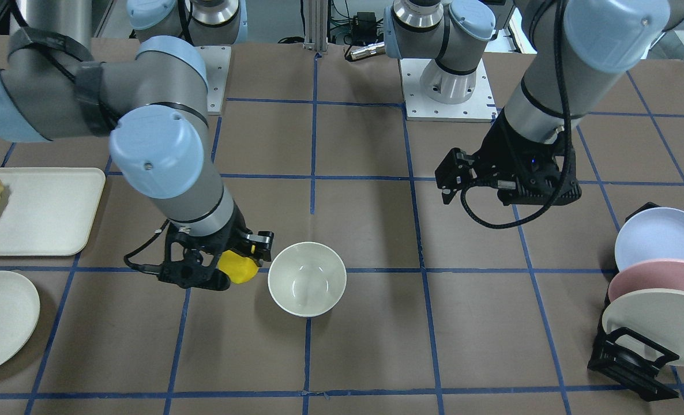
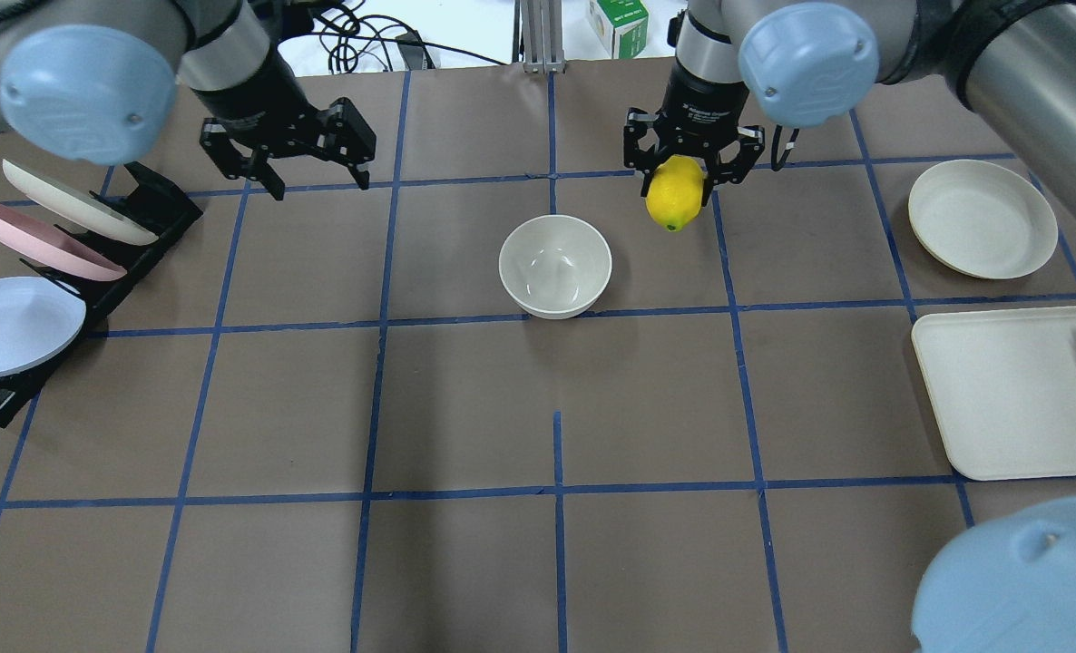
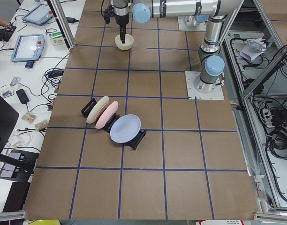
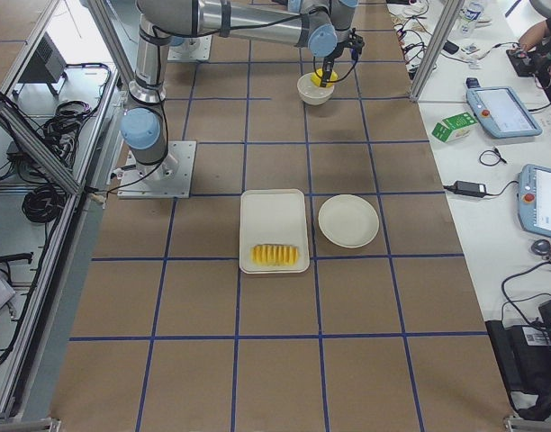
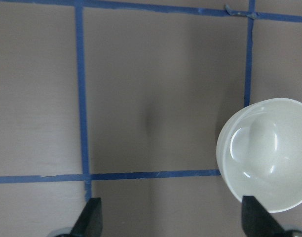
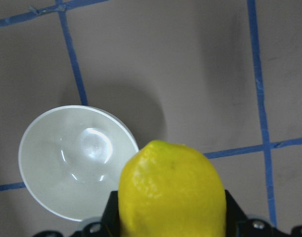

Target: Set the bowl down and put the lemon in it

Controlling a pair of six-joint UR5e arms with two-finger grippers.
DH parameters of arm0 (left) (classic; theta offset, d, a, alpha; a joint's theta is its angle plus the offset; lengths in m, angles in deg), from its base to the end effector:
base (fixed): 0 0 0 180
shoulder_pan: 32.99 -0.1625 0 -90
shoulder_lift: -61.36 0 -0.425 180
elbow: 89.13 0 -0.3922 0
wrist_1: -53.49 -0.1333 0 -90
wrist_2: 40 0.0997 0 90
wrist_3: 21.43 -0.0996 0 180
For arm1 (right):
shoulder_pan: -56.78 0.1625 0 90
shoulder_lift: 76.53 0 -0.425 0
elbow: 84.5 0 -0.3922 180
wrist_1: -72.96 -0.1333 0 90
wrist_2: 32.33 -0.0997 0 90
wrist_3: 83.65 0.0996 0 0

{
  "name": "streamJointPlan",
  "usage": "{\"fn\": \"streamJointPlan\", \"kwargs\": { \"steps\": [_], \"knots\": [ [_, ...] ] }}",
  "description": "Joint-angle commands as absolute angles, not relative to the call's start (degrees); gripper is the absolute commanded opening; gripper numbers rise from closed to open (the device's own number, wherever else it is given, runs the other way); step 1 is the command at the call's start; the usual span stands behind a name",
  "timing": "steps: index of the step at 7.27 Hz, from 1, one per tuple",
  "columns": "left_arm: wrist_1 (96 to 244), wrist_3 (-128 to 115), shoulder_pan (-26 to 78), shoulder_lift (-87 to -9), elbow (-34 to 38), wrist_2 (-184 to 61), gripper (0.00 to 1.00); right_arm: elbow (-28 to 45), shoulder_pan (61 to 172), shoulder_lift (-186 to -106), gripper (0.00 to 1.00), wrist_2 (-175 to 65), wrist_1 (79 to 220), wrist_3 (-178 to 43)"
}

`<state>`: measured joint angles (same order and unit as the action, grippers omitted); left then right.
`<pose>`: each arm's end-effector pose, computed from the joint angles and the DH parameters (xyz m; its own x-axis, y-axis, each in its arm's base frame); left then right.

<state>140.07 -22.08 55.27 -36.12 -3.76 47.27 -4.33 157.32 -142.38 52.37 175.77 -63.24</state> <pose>-0.1213 -0.5517 0.4659 -0.9987 -0.0185 0.0475 -0.0190 0.9998 -0.0105 0.2592 -0.6139 0.3515 -0.9817 0.1743 -0.0774 0.1702 0.9838 0.0569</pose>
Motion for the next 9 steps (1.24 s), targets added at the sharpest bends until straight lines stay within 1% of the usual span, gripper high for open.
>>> {"fn": "streamJointPlan", "kwargs": {
  "steps": [1, 5, 9],
  "knots": [
    [141.47, -21.87, 55.60, -32.96, -3.26, 48.07, 1.00, -4.26, 161.45, -138.16, 0.00, 52.31, 182.44, -60.28],
    [142.17, -21.69, 56.22, -31.03, -3.08, 48.42, 1.00, -4.35, 164.44, -133.32, 0.00, 52.22, 185.54, -60.10],
    [141.65, -21.69, 56.22, -30.75, -1.68, 50.87, 1.00, -4.00, 165.15, -130.68, 0.00, 52.13, 186.95, -60.10]
  ]
}}
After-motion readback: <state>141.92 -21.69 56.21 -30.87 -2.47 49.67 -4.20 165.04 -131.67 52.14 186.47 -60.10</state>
